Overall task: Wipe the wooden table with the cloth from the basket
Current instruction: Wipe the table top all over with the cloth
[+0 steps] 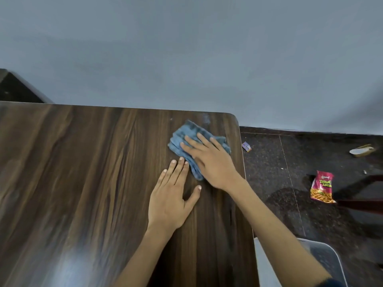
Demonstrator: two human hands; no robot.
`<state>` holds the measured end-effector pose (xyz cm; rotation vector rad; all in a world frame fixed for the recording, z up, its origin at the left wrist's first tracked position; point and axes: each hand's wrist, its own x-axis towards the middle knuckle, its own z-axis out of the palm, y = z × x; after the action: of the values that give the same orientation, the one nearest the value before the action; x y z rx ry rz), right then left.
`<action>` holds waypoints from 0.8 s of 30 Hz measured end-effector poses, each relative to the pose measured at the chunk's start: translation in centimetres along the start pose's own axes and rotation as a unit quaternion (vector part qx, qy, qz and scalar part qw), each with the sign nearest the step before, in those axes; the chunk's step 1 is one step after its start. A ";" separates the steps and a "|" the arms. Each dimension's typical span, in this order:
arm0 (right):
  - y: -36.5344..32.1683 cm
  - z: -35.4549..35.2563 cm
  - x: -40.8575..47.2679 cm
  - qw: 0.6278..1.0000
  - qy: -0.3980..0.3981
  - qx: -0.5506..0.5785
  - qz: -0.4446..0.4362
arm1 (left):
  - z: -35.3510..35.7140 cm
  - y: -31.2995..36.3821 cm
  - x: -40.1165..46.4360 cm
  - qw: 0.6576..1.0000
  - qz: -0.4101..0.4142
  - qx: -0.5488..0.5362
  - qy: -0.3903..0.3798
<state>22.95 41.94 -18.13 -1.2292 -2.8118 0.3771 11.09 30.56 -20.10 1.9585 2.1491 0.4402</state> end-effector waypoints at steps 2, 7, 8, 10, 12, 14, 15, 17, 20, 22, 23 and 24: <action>0.4 0.4 -2.9 0.999 0.023 -0.019 0.035 | 0.0 0.0 -0.1 1.000 -0.003 -0.007 -0.002; 3.0 -0.1 -1.2 0.973 0.045 -0.057 0.218 | -0.2 0.0 -0.1 1.000 -0.001 -0.019 -0.001; 3.4 -0.6 0.5 0.966 0.048 -0.055 0.249 | -0.2 0.1 -0.1 1.000 0.000 -0.020 0.002; 3.6 -1.6 4.0 0.955 0.050 -0.043 0.290 | -0.3 0.1 -0.2 1.000 0.000 -0.028 0.006; 2.3 -1.8 6.4 0.961 0.023 -0.041 0.272 | -0.3 0.1 -0.4 0.999 0.000 -0.035 0.010; -0.5 -1.3 6.6 0.981 -0.005 -0.049 0.186 | -0.3 0.2 -0.6 0.999 -0.004 -0.036 0.021; -1.8 -0.9 5.9 0.989 -0.013 -0.051 0.140 | -0.3 0.1 -0.7 0.999 -0.006 -0.033 0.023; -2.3 -0.3 3.8 0.993 -0.012 -0.066 0.100 | -0.4 0.1 -0.9 0.999 -0.010 -0.030 0.026; 0.4 -0.8 1.9 0.966 0.023 -0.088 0.241 | -0.3 0.0 -1.1 0.999 -0.012 -0.043 0.024; 2.0 -1.5 2.1 0.928 0.032 -0.058 0.366 | -0.2 0.0 -1.1 0.998 -0.014 -0.051 0.021; 2.3 -1.8 2.7 0.917 0.031 -0.039 0.397 | -0.2 0.0 -1.1 0.998 -0.017 -0.052 0.023; 2.0 -1.9 3.6 0.911 0.032 -0.030 0.409 | -0.1 0.0 -1.1 0.998 -0.019 -0.047 0.028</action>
<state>22.26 46.25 -16.96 -2.3356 -2.1151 0.2576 11.16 29.47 -20.09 1.8737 2.1529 0.5871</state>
